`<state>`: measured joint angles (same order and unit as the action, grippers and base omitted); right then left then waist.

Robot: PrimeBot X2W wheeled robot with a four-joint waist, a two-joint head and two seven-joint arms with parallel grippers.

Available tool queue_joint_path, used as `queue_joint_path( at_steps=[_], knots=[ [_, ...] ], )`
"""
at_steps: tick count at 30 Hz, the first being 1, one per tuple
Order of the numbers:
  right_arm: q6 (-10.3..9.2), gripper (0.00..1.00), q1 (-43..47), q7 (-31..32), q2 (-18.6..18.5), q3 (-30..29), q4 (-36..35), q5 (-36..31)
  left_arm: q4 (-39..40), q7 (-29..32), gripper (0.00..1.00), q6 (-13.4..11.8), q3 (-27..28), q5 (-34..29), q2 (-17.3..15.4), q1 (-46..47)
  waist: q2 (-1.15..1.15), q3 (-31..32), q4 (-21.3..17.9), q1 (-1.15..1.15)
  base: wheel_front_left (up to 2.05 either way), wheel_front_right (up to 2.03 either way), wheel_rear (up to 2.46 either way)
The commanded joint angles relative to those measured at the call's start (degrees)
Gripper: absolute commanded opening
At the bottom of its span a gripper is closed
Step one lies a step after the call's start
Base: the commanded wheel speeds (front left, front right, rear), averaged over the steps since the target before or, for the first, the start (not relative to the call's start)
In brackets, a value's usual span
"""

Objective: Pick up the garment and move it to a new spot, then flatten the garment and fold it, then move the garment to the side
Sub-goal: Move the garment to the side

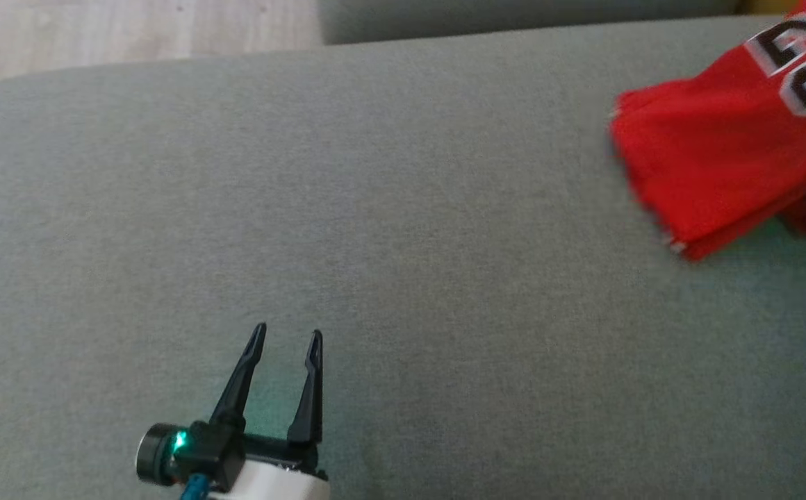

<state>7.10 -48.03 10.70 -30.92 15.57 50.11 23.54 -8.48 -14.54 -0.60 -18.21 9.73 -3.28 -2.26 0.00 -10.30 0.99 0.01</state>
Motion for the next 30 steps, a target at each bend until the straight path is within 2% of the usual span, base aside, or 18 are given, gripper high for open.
queue_joint_path(
  at_steps=[1, 7, 8, 9, 13, 16, 19, 24, 27, 30],
  knots=[
    [0.39, 0.00, -2.7, 1.5, -2.9, -0.7, -2.8, -0.3, 2.0, -0.5, 1.00, -0.6, 1.4, 0.5, 0.4, 2.3, 0.00, -1.9, -1.6, -0.01, 0.00, 0.00, 0.00],
    [0.39, 0.00, -4.2, 7.5, -6.3, -5.2, -4.4, -0.9, 2.7, -0.5, 1.00, -1.8, 1.7, 2.5, 0.4, 4.4, 0.00, -4.6, -2.7, -0.01, 0.00, 0.00, 0.00],
    [0.39, 0.84, -4.0, 9.0, -6.5, -6.1, -4.5, -1.0, 2.7, -0.5, 1.00, -2.0, 1.7, 2.9, 0.4, 4.9, 0.00, -5.0, -2.7, -0.01, 0.00, 0.00, 0.00],
    [0.39, 1.00, -3.7, 10.0, -6.6, -6.8, -4.9, -1.4, 2.7, -0.5, 1.00, -2.1, 1.7, 3.2, 0.4, 5.3, 0.00, -5.3, -2.8, -0.01, 0.00, 0.00, 0.00],
    [0.39, 1.00, -1.2, 10.2, -6.8, -9.8, -7.3, -4.3, 2.7, -0.5, 1.00, -2.3, 1.3, 3.8, 0.4, 6.3, 0.00, -5.3, -2.3, -0.01, 0.00, 0.00, 0.00],
    [0.39, 1.00, 2.5, 9.2, -4.7, -12.4, -8.9, -5.5, 2.7, -0.5, 1.00, -2.5, 2.0, 4.2, 0.4, 5.9, 0.00, -3.3, -1.6, -0.01, 0.00, 0.00, 0.00],
    [0.39, 1.00, 8.1, 8.2, -1.2, -13.5, -10.7, -5.1, 1.9, -0.5, 1.00, -2.7, 2.6, 4.0, 0.4, 4.4, 0.00, 0.3, -0.9, -0.01, 0.00, 0.00, 0.00],
    [0.39, 1.00, 21.3, 5.6, 6.1, -12.0, -14.6, -0.6, -0.4, -0.5, 1.00, -2.0, 3.3, 4.6, 0.4, 0.8, 0.00, 8.4, 0.5, -0.01, 0.00, 0.00, 0.00],
    [0.39, 1.00, 29.8, 1.7, 10.1, -10.1, -17.5, 1.3, -1.2, -0.5, 1.00, -1.8, 4.0, 5.1, 0.4, -0.8, 0.00, 11.9, 1.8, -0.01, 0.00, 0.00, 0.00],
    [0.39, 1.00, 37.3, -5.1, 13.9, -8.2, -19.8, 1.3, -2.4, -0.5, 1.00, -1.1, 4.5, 6.1, 0.4, -1.3, 0.00, 14.3, 3.4, -0.01, 0.00, 0.00, 0.00]
  ],
)
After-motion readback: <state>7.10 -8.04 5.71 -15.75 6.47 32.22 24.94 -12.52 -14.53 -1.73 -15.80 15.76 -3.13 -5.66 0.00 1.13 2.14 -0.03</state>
